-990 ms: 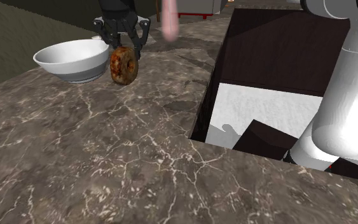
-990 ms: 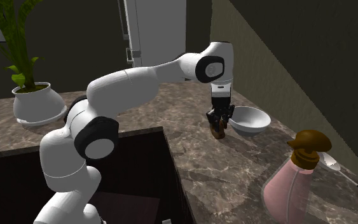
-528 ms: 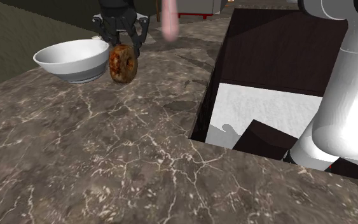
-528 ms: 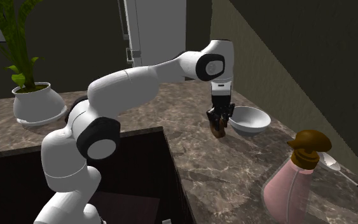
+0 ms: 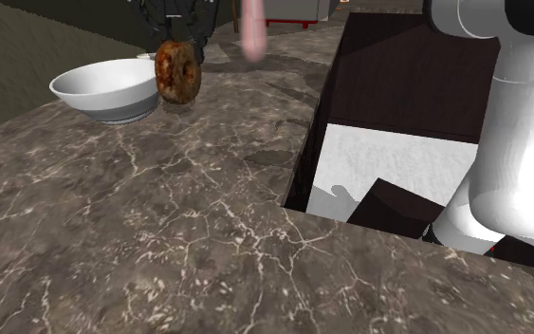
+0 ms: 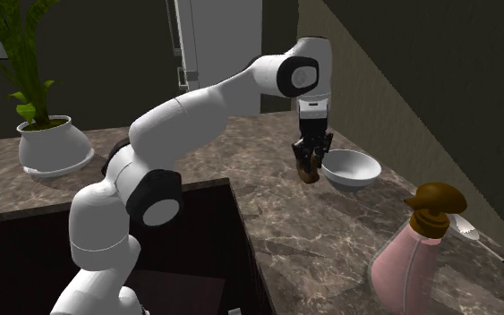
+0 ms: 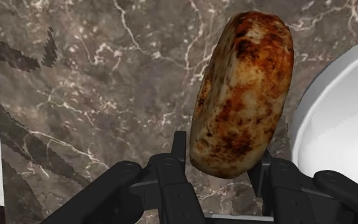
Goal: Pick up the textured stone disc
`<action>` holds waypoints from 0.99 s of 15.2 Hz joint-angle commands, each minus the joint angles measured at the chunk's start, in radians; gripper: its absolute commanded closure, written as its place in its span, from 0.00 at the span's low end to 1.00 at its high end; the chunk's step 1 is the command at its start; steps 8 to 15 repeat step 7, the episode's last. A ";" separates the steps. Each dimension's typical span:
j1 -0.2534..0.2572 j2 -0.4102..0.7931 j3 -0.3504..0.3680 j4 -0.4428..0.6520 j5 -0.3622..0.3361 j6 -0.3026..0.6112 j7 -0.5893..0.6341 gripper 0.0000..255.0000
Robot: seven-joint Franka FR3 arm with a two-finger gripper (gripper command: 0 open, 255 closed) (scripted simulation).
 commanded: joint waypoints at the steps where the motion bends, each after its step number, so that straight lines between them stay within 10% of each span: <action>1: 0.027 0.026 -0.002 0.067 -0.022 -0.045 -0.001 1.00; 5: 0.113 0.102 -0.013 0.244 -0.089 -0.152 -0.006 1.00; 15: 0.118 0.105 -0.015 0.253 -0.091 -0.157 -0.007 1.00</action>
